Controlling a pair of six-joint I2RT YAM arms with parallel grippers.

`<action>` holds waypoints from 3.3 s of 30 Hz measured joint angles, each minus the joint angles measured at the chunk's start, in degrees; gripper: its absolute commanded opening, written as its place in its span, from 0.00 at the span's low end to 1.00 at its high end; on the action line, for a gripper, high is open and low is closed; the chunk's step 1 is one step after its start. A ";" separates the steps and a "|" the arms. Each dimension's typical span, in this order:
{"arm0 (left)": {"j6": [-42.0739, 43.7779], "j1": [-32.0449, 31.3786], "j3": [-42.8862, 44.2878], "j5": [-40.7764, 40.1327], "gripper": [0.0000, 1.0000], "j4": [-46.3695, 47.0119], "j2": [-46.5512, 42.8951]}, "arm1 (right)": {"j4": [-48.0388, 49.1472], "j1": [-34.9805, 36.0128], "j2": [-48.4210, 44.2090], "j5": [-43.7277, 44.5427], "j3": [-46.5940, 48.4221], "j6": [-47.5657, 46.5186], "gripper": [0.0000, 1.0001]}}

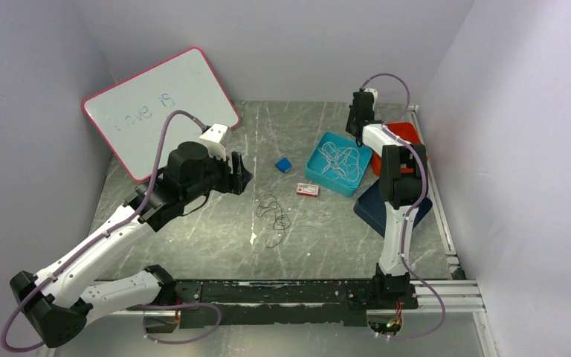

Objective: Untangle the cables

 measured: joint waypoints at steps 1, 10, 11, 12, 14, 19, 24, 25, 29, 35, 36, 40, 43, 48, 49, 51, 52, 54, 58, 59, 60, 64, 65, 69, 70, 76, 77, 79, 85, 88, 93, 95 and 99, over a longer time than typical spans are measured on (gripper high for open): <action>0.00 0.00 0.00 -0.02 0.70 0.00 0.00 | 0.09 0.00 0.00 0.07 0.00 -0.09 0.00; 0.00 0.04 -0.04 -0.02 0.70 0.02 0.00 | 1.81 -0.48 -6.69 1.14 -4.90 -1.16 0.00; 0.00 0.07 -0.09 -0.02 0.70 0.02 0.00 | 1.90 -0.74 -8.22 1.22 -5.79 -1.14 0.00; 0.00 0.07 -0.17 -0.02 0.70 0.02 0.00 | 2.34 -1.20 -10.19 1.18 -6.93 -1.14 0.00; 0.00 0.07 -0.37 -0.02 0.70 0.04 0.00 | 3.17 -2.75 -14.10 1.22 -8.92 -1.03 0.00; 0.00 0.07 -0.46 0.02 0.70 0.07 0.00 | 5.38 -7.69 -18.73 0.72 -12.15 -0.20 0.00; 0.02 0.07 -0.46 0.02 0.70 0.04 0.00 | 5.68 -11.34 -16.98 -1.42 -14.23 0.68 0.00; 0.02 0.07 -0.46 0.02 0.70 0.04 0.00 | 5.64 -11.74 -16.00 -2.03 -14.23 0.87 0.00; 0.02 0.11 -0.46 0.02 0.70 0.04 0.00 | 5.31 -12.66 -11.08 -5.22 -14.16 1.44 0.00; 0.02 0.15 -0.46 0.02 0.70 0.04 0.00 | 3.02 -12.72 -5.53 -7.82 -13.75 1.46 0.02; 0.02 0.17 -0.46 0.02 0.70 0.04 0.00 | 2.71 -12.72 -5.27 -8.04 -13.62 1.46 0.05; 0.02 0.17 -0.46 0.02 0.70 0.04 0.00 | 2.40 -12.74 -5.03 -8.44 -13.27 1.51 0.20; 0.02 0.17 -0.46 0.02 0.70 0.04 0.00 | 2.36 -12.74 -5.27 -8.41 -13.00 1.55 0.36; 0.02 0.17 -0.46 0.02 0.70 0.04 0.00 | 1.36 -12.76 -7.08 -7.78 -11.85 1.16 0.51; 0.02 0.17 -0.46 0.02 0.70 0.07 0.00 | 1.20 -12.76 -7.80 -7.48 -11.76 1.11 0.52; 0.02 0.17 -0.46 0.02 0.70 0.04 0.00 | 0.83 -12.76 -9.64 -6.73 -11.76 0.94 0.55; 0.02 0.17 -0.46 0.02 0.70 0.07 0.00 | 0.79 -12.76 -10.47 -6.51 -11.76 0.85 0.56; 0.02 0.17 -0.46 0.02 0.70 0.07 0.00 | 0.83 -12.76 -12.57 -6.27 -11.76 0.76 0.58; 0.02 0.17 -0.46 0.04 0.70 0.07 0.00 | 0.92 -12.76 -16.11 -6.23 -11.80 0.94 0.58; 0.02 0.17 -0.46 0.04 0.70 0.07 0.00 | 1.07 -12.76 -16.92 -6.40 -11.98 1.27 0.58; 0.00 0.17 -0.46 0.04 0.70 0.07 0.00 | 1.22 -12.76 -17.66 -6.62 -12.24 1.51 0.58; 0.00 0.17 -0.48 0.07 0.70 0.07 0.00 | 1.29 -12.76 -20.37 -7.10 -13.64 2.56 0.58; 0.00 0.17 -0.48 0.09 0.70 0.07 0.00 | 1.29 -12.76 -21.07 -7.15 -13.99 2.78 0.58; 0.00 0.17 -0.59 0.11 0.71 0.15 0.00 | 1.66 -12.76 -24.22 -7.13 -16.44 3.65 0.58; -0.02 0.17 -0.74 0.13 0.71 0.20 0.02 | 1.75 -12.74 -25.20 -7.21 -17.25 3.91 0.58; -0.04 0.20 -1.70 1.18 0.71 0.61 1.40 | 1.73 -10.23 -31.04 -8.37 -20.31 4.48 0.59; -0.04 0.20 -1.75 1.29 0.71 0.68 2.01 | 1.70 -9.01 -32.11 -8.50 -20.74 4.39 0.59; -0.04 0.20 -1.77 1.44 0.71 0.72 3.32 | 1.70 -6.14 -34.40 -8.81 -21.88 4.13 0.59; -0.09 0.22 -2.27 1.46 0.70 0.72 7.23 | 1.40 2.67 -41.75 -11.45 -27.76 3.56 0.58; -0.76 0.22 -2.91 1.75 0.69 0.72 9.29 | 0.35 6.49 -44.83 -13.60 -31.23 3.76 0.58; -2.86 0.24 -4.31 2.97 0.67 0.68 12.55 | -3.26 13.25 -47.95 -20.24 -36.13 4.07 0.59; -3.58 0.26 -4.57 3.58 0.67 0.70 13.40 | -4.42 15.45 -49.44 -23.80 -39.01 4.11 0.58; -4.72 0.26 -4.63 4.48 0.67 1.29 14.19 | -5.62 18.10 -52.37 -29.62 -44.24 4.46 0.58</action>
